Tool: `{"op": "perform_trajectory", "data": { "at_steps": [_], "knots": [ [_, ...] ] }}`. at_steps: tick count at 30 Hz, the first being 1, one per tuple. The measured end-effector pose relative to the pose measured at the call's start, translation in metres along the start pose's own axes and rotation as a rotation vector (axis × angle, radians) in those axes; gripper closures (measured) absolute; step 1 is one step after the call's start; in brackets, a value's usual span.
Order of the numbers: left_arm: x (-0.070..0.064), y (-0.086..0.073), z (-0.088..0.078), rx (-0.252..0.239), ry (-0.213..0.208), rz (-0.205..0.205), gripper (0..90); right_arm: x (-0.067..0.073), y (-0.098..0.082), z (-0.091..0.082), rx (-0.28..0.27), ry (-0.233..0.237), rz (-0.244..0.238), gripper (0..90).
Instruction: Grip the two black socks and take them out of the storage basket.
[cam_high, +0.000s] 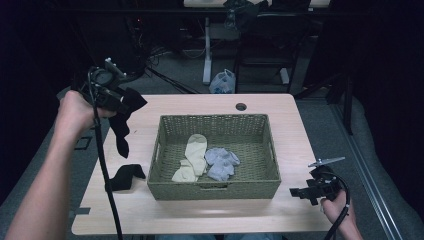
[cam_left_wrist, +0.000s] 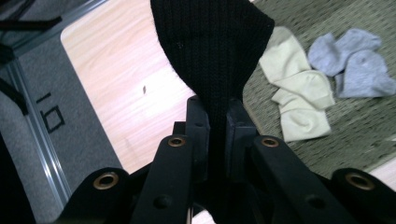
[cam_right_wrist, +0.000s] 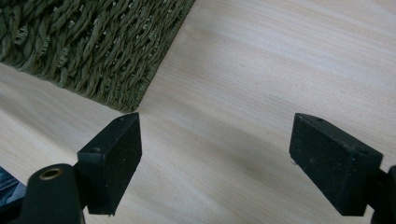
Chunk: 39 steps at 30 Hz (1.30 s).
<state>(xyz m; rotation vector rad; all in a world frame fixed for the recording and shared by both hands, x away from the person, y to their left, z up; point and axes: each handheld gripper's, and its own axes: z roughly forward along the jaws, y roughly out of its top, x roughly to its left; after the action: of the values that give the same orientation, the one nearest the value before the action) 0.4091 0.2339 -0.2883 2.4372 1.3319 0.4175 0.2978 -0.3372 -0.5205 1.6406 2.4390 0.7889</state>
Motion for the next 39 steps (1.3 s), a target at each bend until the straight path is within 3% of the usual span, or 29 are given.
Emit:
{"op": "perform_trajectory", "data": {
  "at_steps": [6, 16, 25, 28, 39],
  "knots": [
    [0.008, -0.013, 0.011, 0.012, 0.003, -0.030, 83.1, 0.000, 0.000, 0.000, -0.002, -0.002, 0.001, 16.8],
    [0.017, -0.042, 0.053, 0.059, -0.014, -0.078, 82.9, 0.000, 0.000, 0.000, 0.002, 0.000, -0.002, 16.7],
    [0.019, -0.061, 0.085, 0.088, -0.029, -0.115, 82.8, 0.000, 0.000, 0.001, 0.005, -0.002, -0.006, 16.7],
    [0.018, -0.070, 0.105, 0.115, -0.039, -0.132, 82.8, 0.000, 0.000, 0.000, 0.006, -0.005, -0.003, 16.6],
    [0.016, -0.094, 0.148, 0.173, -0.071, -0.192, 82.6, 0.000, 0.000, 0.001, 0.003, -0.003, -0.004, 16.6]
  ]
}}
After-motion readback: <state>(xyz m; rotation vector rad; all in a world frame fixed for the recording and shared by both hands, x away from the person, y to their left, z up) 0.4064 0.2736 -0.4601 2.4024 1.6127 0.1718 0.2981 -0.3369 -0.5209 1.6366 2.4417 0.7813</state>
